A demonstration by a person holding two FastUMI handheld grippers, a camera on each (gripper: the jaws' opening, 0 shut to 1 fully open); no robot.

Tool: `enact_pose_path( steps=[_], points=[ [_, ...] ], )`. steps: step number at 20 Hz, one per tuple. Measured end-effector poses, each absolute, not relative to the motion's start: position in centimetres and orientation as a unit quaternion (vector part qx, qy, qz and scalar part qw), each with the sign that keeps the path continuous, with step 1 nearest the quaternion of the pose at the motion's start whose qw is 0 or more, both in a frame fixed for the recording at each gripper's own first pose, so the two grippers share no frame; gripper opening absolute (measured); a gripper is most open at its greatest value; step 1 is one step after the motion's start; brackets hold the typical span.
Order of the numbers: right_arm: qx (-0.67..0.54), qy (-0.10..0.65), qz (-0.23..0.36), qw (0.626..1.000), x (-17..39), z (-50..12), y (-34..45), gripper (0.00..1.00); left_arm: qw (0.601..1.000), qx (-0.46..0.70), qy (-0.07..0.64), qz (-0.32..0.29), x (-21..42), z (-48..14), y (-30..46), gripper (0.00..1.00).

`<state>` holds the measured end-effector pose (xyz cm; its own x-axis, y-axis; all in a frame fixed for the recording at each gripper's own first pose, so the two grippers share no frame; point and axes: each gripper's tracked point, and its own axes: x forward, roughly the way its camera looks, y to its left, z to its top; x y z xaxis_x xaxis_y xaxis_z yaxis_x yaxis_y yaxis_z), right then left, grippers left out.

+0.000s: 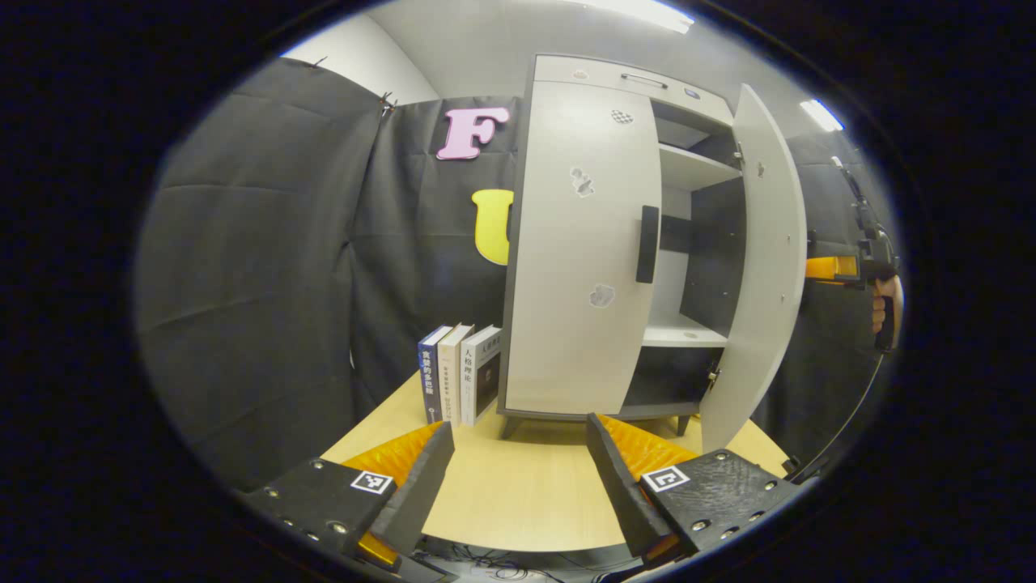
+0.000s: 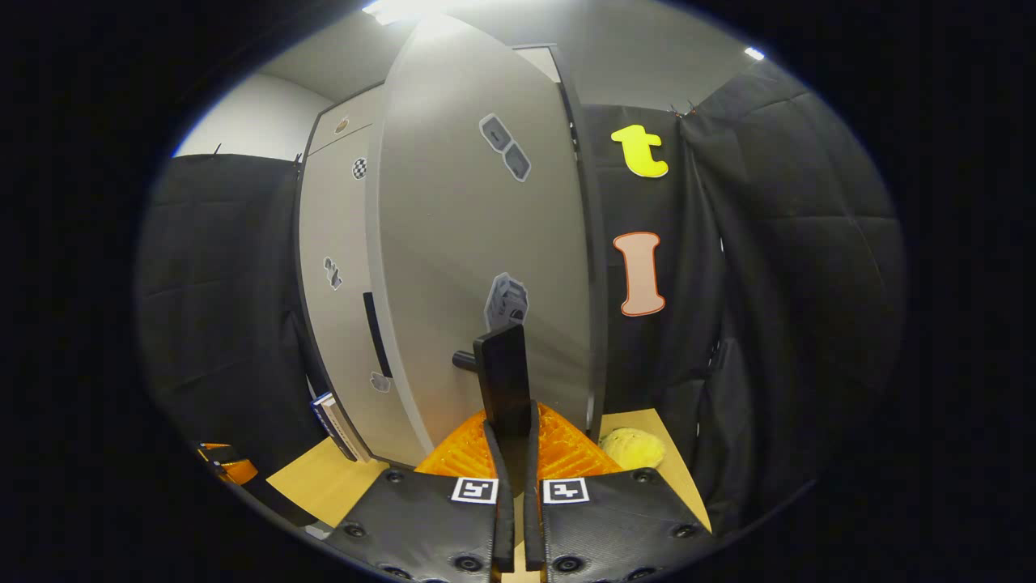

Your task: Open the right door of the double-door shoe cabinet with the right hand, and open the left door with the left hand.

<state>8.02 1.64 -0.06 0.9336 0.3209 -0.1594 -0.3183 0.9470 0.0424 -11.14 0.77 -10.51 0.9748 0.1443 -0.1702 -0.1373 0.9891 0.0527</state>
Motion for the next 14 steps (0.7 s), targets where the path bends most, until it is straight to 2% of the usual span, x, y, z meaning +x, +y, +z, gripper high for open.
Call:
enact_pose_path(
  steps=[7, 10, 14],
  points=[
    [-0.001, 0.076, 0.138, 0.988, 9.8, 0.2, -3.1, 0.03, 0.992, 0.007, 0.081, 0.095, -9.7, -9.6, -5.1, 0.95],
    [0.048, 0.077, 0.199, 0.976, 8.7, 0.2, -0.6, 0.04, 0.991, 0.018, 0.088, 0.099, -9.8, -9.7, -7.6, 0.95],
    [0.061, 0.069, 0.223, 0.970, 9.3, 0.4, -1.0, 0.04, 0.988, 0.029, 0.093, 0.123, -10.7, -9.9, -10.1, 0.95]
  ],
)
